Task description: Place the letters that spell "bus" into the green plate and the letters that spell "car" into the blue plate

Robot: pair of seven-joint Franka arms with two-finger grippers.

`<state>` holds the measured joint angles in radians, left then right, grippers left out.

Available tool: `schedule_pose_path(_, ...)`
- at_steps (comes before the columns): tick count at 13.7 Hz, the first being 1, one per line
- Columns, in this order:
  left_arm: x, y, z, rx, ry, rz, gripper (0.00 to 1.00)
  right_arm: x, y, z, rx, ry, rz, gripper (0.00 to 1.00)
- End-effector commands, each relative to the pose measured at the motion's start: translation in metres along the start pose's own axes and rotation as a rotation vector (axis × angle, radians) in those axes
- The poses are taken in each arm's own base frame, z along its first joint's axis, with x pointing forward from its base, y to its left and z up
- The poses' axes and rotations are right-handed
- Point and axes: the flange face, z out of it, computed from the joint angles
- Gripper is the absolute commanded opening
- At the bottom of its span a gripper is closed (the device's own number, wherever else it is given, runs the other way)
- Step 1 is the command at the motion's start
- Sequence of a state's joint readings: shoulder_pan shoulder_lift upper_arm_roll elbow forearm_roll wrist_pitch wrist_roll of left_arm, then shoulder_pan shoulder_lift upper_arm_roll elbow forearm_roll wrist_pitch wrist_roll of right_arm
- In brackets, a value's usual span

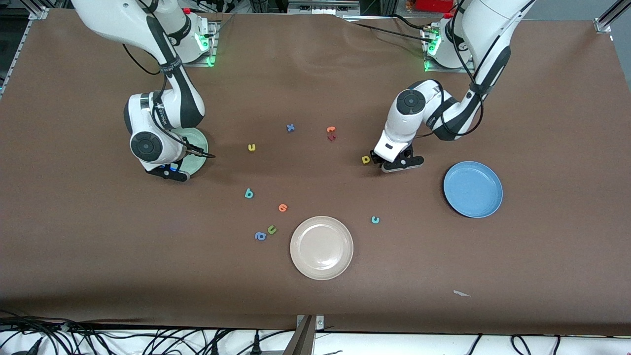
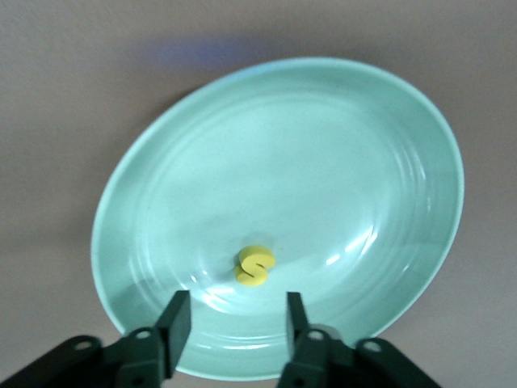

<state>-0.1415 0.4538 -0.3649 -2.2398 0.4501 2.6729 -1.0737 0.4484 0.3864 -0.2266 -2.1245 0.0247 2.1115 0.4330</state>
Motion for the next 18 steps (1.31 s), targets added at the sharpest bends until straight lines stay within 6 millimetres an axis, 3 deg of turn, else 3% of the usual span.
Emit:
schedule_pose_path(1, 0.001, 0.003, 0.003, -0.003, 0.015, 0.003, 0.39, -0.003, -0.02, -0.049, 0.042, 0.057, -0.019, 1.0)
schedule_pose_path(3, 0.001, 0.005, 0.006, -0.018, 0.015, 0.001, 0.39, 0.001, -0.059, -0.083, 0.082, 0.123, -0.003, 0.99)
schedule_pose_path(5, 0.0, 0.005, 0.009, -0.021, 0.011, 0.003, 0.34, 0.016, -0.103, -0.099, 0.135, 0.147, 0.111, 0.99)
schedule_pose_path(8, 0.0, 0.005, 0.01, -0.021, 0.012, 0.002, 0.2, 0.045, -0.158, -0.103, 0.261, 0.115, 0.249, 0.95)
schedule_pose_path(10, 0.0, 0.005, 0.01, -0.02, 0.012, 0.002, 0.17, 0.06, -0.18, -0.088, 0.295, 0.123, 0.272, 0.91)
schedule_pose_path(12, 0.001, 0.005, 0.009, -0.021, 0.013, 0.003, 0.13, 0.052, -0.209, -0.069, 0.309, 0.174, 0.253, 0.81)
schedule_pose_path(13, 0.006, 0.004, 0.005, -0.024, 0.022, -0.001, 0.12, 0.051, -0.217, -0.06, 0.304, 0.18, 0.26, 0.75)
schedule_pose_path(15, 0.021, -0.002, -0.008, -0.009, 0.042, -0.017, 0.09, 0.053, -0.218, -0.052, 0.301, 0.193, 0.26, 0.71)
schedule_pose_path(18, 0.063, -0.024, -0.034, 0.065, 0.054, -0.032, 0.04, 0.055, -0.209, -0.043, 0.266, 0.196, 0.253, 0.71)
